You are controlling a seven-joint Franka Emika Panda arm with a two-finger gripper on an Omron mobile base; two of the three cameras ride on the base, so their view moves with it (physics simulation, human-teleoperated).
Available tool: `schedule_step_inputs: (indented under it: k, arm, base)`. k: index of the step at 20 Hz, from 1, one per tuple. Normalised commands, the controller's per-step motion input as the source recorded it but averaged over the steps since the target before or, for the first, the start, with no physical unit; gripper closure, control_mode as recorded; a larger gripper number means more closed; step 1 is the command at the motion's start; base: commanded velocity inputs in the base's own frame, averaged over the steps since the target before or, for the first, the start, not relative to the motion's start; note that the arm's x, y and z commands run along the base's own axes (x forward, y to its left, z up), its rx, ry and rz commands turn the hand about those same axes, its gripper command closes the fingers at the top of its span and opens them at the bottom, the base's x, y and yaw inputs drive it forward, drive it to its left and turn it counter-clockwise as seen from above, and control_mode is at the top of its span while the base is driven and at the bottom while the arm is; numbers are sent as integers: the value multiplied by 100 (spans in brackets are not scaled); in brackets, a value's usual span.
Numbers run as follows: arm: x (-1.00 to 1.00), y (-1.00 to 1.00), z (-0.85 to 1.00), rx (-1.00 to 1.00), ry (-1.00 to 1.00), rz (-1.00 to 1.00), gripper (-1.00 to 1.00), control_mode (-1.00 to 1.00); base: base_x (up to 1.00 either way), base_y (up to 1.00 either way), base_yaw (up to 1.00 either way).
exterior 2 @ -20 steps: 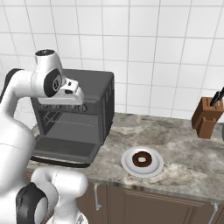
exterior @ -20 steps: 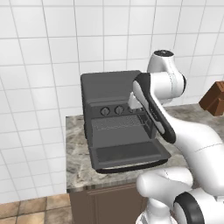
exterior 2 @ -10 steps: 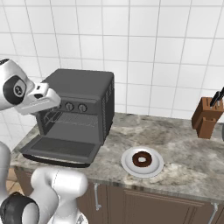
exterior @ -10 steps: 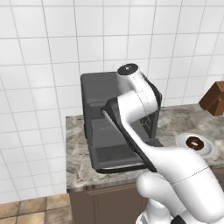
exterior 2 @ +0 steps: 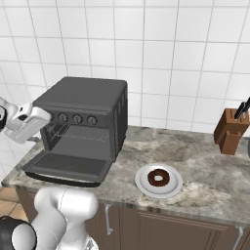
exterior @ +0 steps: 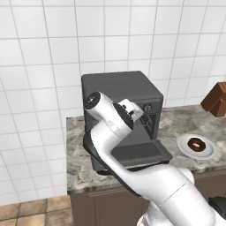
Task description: Pick up the bagel from the plate, place it on the toaster oven rack, close the door, and set the timer.
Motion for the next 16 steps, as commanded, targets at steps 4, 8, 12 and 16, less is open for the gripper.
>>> schedule_step_inputs:
  k: [4,8,12,16]
  arm:
    - [18,8,-27,-24,0,0,-100,-100]
    - [35,1,-27,-19,1,0,-100,-100]
    - [48,0,-33,-13,0,0,-100,-100]
    - [45,0,-34,-9,1,3,-100,-100]
  base:
    - [0,0,0]
    - [0,0,0]
    - [0,0,0]
    - [0,0,0]
